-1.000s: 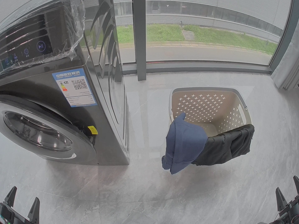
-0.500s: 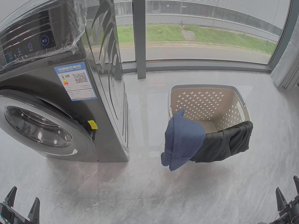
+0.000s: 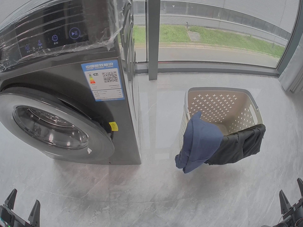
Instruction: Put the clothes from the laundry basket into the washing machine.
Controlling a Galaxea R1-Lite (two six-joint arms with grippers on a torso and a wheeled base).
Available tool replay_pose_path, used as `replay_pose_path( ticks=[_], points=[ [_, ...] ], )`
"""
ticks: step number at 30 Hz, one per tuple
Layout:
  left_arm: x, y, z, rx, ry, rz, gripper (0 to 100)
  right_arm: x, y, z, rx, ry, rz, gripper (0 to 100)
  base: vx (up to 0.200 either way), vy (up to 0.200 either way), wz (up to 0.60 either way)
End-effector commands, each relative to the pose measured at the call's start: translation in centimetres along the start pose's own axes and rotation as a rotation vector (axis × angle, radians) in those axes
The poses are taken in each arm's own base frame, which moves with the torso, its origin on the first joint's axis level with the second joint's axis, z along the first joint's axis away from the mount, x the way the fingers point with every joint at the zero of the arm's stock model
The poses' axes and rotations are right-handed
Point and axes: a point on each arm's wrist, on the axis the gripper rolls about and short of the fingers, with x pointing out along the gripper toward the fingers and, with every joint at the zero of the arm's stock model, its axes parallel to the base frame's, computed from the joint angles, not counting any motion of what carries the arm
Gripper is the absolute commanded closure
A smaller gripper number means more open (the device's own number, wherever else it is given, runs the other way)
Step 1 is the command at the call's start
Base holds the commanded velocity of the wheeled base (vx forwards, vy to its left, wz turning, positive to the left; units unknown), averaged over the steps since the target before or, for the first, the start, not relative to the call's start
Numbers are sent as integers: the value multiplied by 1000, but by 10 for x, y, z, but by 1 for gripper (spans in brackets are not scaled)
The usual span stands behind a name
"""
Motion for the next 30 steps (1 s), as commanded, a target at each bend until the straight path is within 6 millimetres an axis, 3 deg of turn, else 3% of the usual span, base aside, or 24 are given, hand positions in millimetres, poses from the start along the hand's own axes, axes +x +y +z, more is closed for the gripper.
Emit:
replay_pose_path(
  ticks=[1, 19, 30],
  points=[
    [0, 0, -4, 0, 6, 0, 0, 1, 0, -4, 0, 15, 2, 0, 0, 200, 0],
    [0, 0, -4, 0, 6, 0, 0, 1, 0, -4, 0, 15, 2, 0, 0, 200, 0],
    [0, 0, -4, 0, 6, 0, 0, 1, 0, -4, 0, 15, 2, 0, 0, 0, 0]
  ],
)
